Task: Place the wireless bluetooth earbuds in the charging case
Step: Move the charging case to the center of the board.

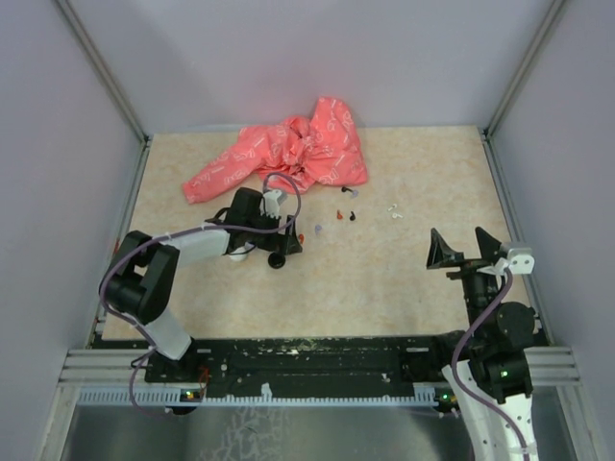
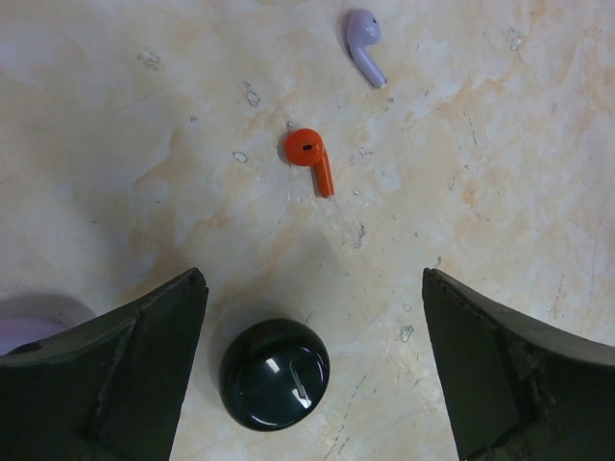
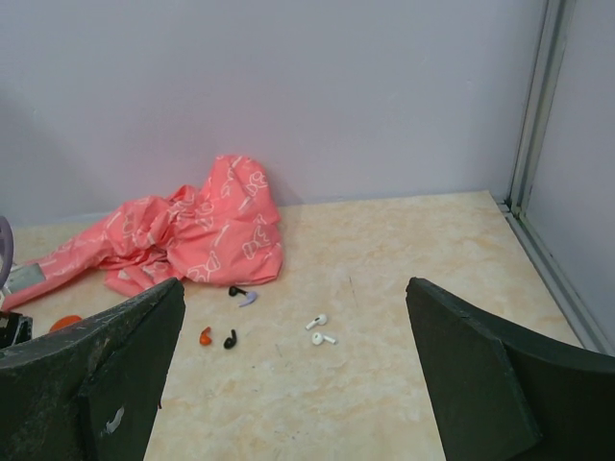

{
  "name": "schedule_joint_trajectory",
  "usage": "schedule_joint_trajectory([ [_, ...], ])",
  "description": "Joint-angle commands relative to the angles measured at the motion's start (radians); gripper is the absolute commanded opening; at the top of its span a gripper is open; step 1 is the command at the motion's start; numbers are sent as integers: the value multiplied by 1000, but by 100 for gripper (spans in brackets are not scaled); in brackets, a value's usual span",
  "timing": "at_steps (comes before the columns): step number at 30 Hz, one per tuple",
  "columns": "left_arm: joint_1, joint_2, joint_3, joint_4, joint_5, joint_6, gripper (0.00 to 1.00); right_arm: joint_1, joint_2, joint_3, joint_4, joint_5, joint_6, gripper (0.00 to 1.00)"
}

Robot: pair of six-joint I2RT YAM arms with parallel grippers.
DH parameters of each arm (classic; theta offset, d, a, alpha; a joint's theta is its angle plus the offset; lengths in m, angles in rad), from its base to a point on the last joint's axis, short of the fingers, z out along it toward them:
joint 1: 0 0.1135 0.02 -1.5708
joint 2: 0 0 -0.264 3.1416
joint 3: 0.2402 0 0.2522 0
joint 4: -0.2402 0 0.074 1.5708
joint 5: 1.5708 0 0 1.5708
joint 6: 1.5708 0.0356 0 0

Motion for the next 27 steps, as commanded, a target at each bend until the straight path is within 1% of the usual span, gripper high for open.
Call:
schedule_joint_trajectory([
  [1,-8,-26,-19,16,58,7,97,14,-13,2,38,-6,-14,98],
  [12,-60,-144,-145,-1,54,-37,93,16,-20,2,32,-9,-14,98],
  [18,-96,-221,-173,-51,-7,-46,92,17,-20,3,32,-12,-14,98],
  [27,-137,-274,-235,-91,-87,-94,92,16,-20,2,31,-13,-13,98],
])
